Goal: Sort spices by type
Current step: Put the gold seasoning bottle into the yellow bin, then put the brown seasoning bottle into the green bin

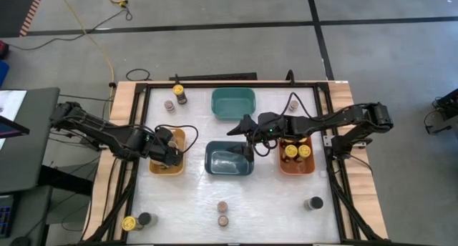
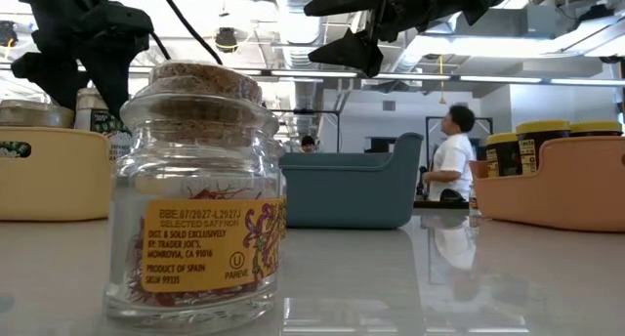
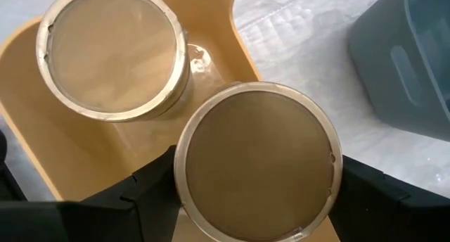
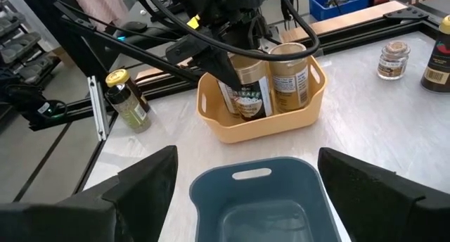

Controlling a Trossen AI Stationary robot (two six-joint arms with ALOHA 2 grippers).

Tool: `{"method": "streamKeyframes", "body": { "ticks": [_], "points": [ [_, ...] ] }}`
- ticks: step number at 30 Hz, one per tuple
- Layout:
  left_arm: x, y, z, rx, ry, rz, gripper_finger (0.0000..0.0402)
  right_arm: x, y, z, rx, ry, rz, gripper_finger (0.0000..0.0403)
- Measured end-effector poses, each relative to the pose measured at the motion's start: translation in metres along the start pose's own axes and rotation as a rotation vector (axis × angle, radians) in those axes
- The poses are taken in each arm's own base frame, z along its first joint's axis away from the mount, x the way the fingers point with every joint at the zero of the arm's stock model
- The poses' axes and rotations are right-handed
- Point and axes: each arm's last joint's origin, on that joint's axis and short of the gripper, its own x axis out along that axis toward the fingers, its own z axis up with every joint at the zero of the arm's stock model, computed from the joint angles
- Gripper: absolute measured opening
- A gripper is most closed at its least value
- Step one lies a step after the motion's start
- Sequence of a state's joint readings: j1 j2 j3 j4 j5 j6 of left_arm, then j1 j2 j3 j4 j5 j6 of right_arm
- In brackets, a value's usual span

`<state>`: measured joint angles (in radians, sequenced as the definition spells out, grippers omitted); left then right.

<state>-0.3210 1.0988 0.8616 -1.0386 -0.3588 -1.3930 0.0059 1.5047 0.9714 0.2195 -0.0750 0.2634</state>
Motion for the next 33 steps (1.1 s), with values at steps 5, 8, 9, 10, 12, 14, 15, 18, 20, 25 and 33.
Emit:
{"method": "streamKeyframes", "body": {
  "ticks": [5,8,9,10,12,14,15,18,20,25,33],
  "points": [
    [0.0,0.0,0.0,0.0,0.001,0.001,0.0286,0.0,0.0,0.0,0.0,0.0,0.0,0.0368],
    [0.0,0.0,0.0,-0.016,-0.002,0.002,0.0299,0.0,0.0,0.0,0.0,0.0,0.0,0.0368],
    [0.0,0.0,0.0,-0.02,-0.006,0.002,0.0305,0.0,0.0,0.0,0.0,0.0,0.0,0.0368],
    [0.0,0.0,0.0,-0.019,-0.008,0.002,0.0311,0.0,0.0,0.0,0.0,0.0,0.0,0.0368],
    [0.0,0.0,0.0,-0.017,-0.008,0.003,0.0323,0.0,0.0,0.0,0.0,0.0,0.0,0.0368],
    [0.0,0.0,0.0,-0.031,-0.008,0.0,0.0331,0.0,0.0,0.0,0.0,0.0,0.0,0.0368],
    [0.0,0.0,0.0,-0.041,-0.009,0.0,0.0333,0.0,0.0,0.0,0.0,0.0,0.0,0.0368],
    [0.0,0.0,0.0,-0.058,-0.008,0.0,0.0335,0.0,0.0,0.0,0.0,0.0,0.0,0.0368],
    [0.0,0.0,0.0,-0.076,-0.008,0.0,0.0336,0.0,0.0,0.0,0.0,0.0,0.0,0.0368],
    [-0.002,0.001,0.001,-0.093,-0.005,-0.008,0.0336,0.0,0.0,0.0,0.0,0.0,0.0,0.0368],
    [-0.016,0.01,0.005,-0.166,-0.021,-0.078,0.0336,0.0,-0.001,0.0,-0.001,0.0,-0.002,0.0368]
  ]
}}
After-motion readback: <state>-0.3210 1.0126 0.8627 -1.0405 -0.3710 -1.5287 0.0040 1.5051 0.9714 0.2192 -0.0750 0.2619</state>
